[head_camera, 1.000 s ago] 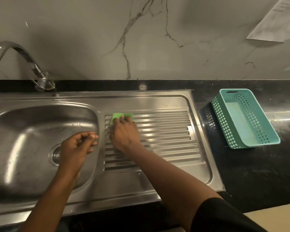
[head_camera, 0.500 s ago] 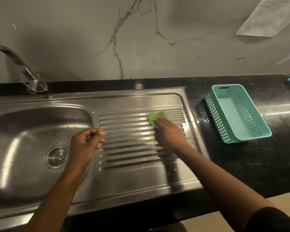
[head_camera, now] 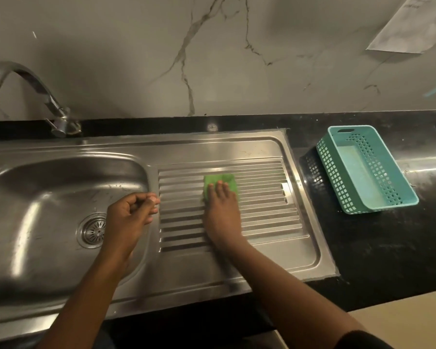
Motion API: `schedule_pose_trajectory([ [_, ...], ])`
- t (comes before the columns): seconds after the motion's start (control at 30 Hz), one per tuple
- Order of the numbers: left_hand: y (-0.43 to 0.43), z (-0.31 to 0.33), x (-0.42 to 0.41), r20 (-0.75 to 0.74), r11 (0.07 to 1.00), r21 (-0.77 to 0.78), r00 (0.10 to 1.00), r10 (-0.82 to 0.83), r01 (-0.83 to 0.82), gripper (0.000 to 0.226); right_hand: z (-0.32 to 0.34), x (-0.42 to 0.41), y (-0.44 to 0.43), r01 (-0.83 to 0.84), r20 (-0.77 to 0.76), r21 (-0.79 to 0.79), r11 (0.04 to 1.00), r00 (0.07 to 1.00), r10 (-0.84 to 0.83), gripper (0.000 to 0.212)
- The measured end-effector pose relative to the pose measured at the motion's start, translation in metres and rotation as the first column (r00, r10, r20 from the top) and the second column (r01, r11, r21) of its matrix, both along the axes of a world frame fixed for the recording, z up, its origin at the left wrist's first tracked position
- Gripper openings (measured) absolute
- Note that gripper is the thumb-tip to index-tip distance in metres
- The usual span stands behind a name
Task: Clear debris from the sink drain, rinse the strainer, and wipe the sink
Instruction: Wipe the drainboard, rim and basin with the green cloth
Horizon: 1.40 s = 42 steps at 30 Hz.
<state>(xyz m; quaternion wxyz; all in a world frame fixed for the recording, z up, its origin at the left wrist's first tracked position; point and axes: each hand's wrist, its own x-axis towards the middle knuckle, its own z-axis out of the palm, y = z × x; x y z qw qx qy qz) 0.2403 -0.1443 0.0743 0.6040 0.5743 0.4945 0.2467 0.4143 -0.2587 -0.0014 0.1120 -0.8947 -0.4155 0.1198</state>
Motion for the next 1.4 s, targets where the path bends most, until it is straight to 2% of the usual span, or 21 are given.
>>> schedule_pose_trajectory([
  [0.13,0.004,-0.001,-0.011,-0.020,0.999,0.017,0.999,0.037,-0.037,0.010,0.002,-0.049,0.040,-0.150,-0.062,0.034,0.988,0.986,0.152,0.070],
  [0.23,0.003,-0.004,-0.015,-0.036,0.998,0.018,0.998,0.055,-0.055,0.012,0.000,-0.050,0.041,-0.247,-0.079,0.049,0.968,0.965,0.250,0.067],
  [0.37,-0.005,-0.007,-0.008,-0.027,0.999,-0.004,0.999,0.043,-0.043,0.012,-0.002,-0.017,0.018,-0.522,-0.042,0.076,0.850,0.850,0.525,0.065],
  [0.43,-0.009,-0.006,-0.004,-0.018,1.000,-0.013,1.000,0.021,-0.021,0.013,-0.003,0.001,0.005,-0.566,-0.011,0.071,0.821,0.823,0.568,0.062],
  [0.53,-0.010,-0.005,0.000,-0.001,1.000,-0.022,1.000,-0.007,0.007,0.011,-0.002,0.029,-0.021,-0.472,-0.007,0.091,0.877,0.880,0.475,0.060],
  [0.73,-0.013,-0.004,0.009,0.002,0.998,-0.024,0.999,-0.053,0.053,0.014,0.005,0.083,-0.090,-0.134,0.018,0.045,0.990,0.991,0.133,0.061],
  [0.87,-0.015,-0.003,0.012,0.025,0.997,-0.046,0.998,-0.062,0.063,0.015,0.013,0.111,-0.120,0.066,0.018,-0.018,0.998,0.998,-0.066,0.067],
  [1.03,-0.008,-0.004,0.001,0.030,0.998,-0.042,0.999,-0.040,0.041,0.013,0.003,0.075,-0.105,0.288,0.003,0.035,0.957,0.957,-0.289,0.056],
  [1.13,-0.006,-0.004,-0.005,0.023,0.998,-0.049,0.999,-0.033,0.034,0.013,-0.004,0.035,-0.076,0.246,0.031,0.035,0.969,0.968,-0.247,0.058],
  [1.27,-0.005,-0.002,-0.010,0.017,0.999,-0.037,0.999,-0.027,0.028,0.013,-0.003,-0.030,-0.028,0.058,-0.050,0.039,0.998,0.997,-0.056,0.063],
  [1.4,-0.004,0.000,-0.013,0.005,1.000,-0.014,1.000,-0.007,0.007,0.017,0.002,-0.080,0.012,-0.140,-0.098,0.042,0.989,0.985,0.144,0.070],
])
